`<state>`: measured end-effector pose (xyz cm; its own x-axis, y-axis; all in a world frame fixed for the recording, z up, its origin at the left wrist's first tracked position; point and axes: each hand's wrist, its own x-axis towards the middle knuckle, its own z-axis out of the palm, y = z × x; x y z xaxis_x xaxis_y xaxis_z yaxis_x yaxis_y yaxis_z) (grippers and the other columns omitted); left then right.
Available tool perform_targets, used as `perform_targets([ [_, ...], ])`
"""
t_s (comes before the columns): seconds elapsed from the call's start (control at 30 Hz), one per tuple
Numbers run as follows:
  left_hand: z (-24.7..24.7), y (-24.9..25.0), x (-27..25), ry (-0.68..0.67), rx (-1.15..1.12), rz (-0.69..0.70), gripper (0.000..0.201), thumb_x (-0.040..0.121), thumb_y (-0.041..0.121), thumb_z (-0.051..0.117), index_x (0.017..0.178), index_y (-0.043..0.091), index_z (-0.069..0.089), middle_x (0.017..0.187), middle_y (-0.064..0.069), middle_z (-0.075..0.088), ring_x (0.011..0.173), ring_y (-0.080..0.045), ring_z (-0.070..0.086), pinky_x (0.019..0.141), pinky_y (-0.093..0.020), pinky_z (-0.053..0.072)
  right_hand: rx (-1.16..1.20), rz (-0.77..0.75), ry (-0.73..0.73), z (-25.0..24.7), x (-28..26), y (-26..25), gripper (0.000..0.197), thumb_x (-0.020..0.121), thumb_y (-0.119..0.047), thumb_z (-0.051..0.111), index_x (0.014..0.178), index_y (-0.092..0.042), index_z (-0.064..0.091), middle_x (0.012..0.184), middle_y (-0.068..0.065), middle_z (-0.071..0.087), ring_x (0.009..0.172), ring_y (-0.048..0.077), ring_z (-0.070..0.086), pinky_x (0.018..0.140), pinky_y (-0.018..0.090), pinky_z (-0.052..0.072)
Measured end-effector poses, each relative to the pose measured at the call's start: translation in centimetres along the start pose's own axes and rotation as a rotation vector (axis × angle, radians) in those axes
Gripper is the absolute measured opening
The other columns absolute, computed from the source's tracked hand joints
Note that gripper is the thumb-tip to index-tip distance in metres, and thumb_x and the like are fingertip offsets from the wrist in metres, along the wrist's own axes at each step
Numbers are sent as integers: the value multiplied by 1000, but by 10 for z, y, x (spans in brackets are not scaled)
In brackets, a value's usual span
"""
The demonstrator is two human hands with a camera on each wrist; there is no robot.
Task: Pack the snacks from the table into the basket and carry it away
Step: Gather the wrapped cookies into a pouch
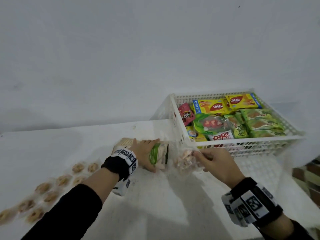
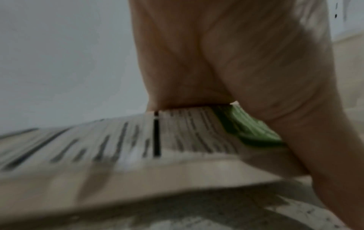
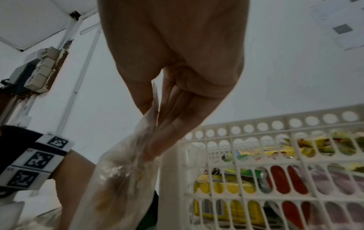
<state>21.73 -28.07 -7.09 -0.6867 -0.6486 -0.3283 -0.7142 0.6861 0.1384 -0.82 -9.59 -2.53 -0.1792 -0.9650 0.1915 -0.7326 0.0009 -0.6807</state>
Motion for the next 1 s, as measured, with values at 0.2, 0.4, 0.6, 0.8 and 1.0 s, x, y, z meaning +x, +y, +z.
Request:
perform_targets([
  [0.2,9,-28,-23,-15,-46,77,134,43,81,69,147,46,-8,159,10,-14,146,-21,-11,113,-64,-6,-44,-5,-63,16,9,-4,51,92,-45,49,64,-4,62,52,13,51,52,23,54,59,49,51],
  [0.4,21,-88,-49,256,-234,-624,115,59,95,34,131,6,43,139,-17,43,126,-28,41,105,-41,30,-53,-8,-82,36,14,-17,48,94,-34,54,58,-4,55,52,14,53,49,23,56,56,44,46],
  [0.6,18,-86,-72,400,-928,-426,45,85,46,66,117,19,50,120,-5,59,106,-24,62,91,-42,52,-56,-3,-129,52,16,-16,47,94,-35,54,59,-3,54,54,15,54,51,25,56,56,43,48],
  [0.8,-34,-53,-113,369,-1466,-4,45,94,6,54,133,27,45,125,-8,62,106,-26,66,82,-43,57,-54,2,-131,56,21,-15,48,95,-35,52,63,0,57,59,18,58,54,28,58,57,45,49],
  [1.0,-55,-11,-136,391,-1042,198,56,79,24,77,125,35,48,134,17,46,98,-19,64,70,-35,59,-120,-41,-190,58,28,-25,48,96,-37,50,64,-2,56,60,16,59,55,25,58,57,43,50],
])
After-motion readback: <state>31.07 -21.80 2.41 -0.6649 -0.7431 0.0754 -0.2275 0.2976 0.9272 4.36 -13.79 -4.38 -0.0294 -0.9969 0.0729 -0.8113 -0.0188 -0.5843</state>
